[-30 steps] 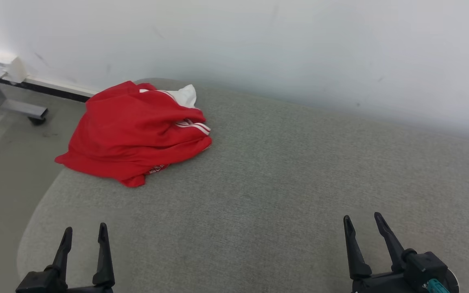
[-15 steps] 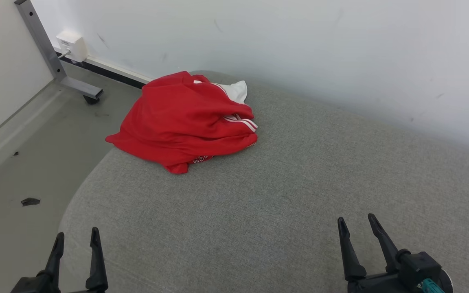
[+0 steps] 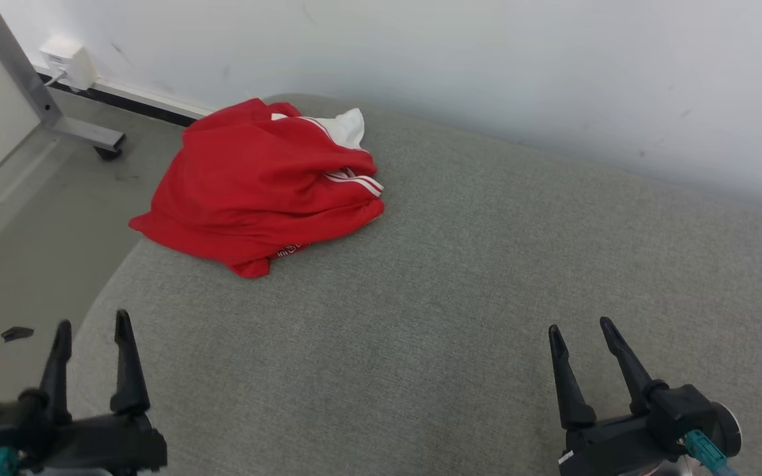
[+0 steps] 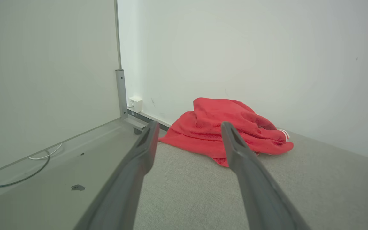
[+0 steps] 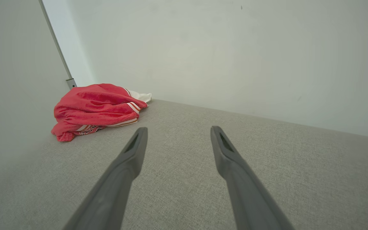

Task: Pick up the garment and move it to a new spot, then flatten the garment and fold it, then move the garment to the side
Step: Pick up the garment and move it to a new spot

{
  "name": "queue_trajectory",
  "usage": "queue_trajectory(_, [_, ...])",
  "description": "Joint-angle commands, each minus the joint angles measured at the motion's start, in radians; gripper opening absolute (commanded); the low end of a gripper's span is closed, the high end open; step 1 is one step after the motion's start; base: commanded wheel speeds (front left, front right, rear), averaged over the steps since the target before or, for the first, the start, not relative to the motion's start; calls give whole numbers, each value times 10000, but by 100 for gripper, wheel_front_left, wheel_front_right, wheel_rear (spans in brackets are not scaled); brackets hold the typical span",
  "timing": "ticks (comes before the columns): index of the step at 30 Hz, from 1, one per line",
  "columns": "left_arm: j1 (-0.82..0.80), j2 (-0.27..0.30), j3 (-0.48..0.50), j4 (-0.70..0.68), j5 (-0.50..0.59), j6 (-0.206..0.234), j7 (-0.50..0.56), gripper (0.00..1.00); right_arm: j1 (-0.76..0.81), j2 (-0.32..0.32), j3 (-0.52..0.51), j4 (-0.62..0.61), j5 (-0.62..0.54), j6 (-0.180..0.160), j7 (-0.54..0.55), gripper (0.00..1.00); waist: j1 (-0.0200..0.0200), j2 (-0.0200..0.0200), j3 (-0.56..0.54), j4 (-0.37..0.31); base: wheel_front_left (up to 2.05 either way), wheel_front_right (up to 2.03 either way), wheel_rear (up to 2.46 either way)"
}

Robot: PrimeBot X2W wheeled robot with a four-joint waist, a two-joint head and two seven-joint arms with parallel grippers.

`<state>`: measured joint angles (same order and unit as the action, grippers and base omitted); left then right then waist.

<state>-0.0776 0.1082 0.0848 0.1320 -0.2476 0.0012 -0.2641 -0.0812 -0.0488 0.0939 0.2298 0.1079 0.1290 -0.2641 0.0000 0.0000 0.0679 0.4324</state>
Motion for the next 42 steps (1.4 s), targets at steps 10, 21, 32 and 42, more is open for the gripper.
queue_trajectory(10, [-3063,957,712,-116,-386,-183,37,100,-1012,-357,-396,-530,-612,24,93,100,0,0,2352,-2203,0,0,0])
queue_trajectory(21, [-6617,2421,1150,1077,-946,-471,758,100,-1186,-435,-1538,-1420,-939,22,9,100,0,0,3754,-3832,0,0,0])
queue_trajectory(32, [-7755,3392,973,4178,-1189,-880,1993,100,-1352,-453,-1654,-1684,-985,22,1,100,0,0,3906,-4076,0,0,0])
queue_trajectory(42, [-7618,3787,375,7039,-1605,-1224,3699,100,-1409,-386,-1604,-1610,-949,22,-5,100,0,0,3899,-4195,0,0,0])
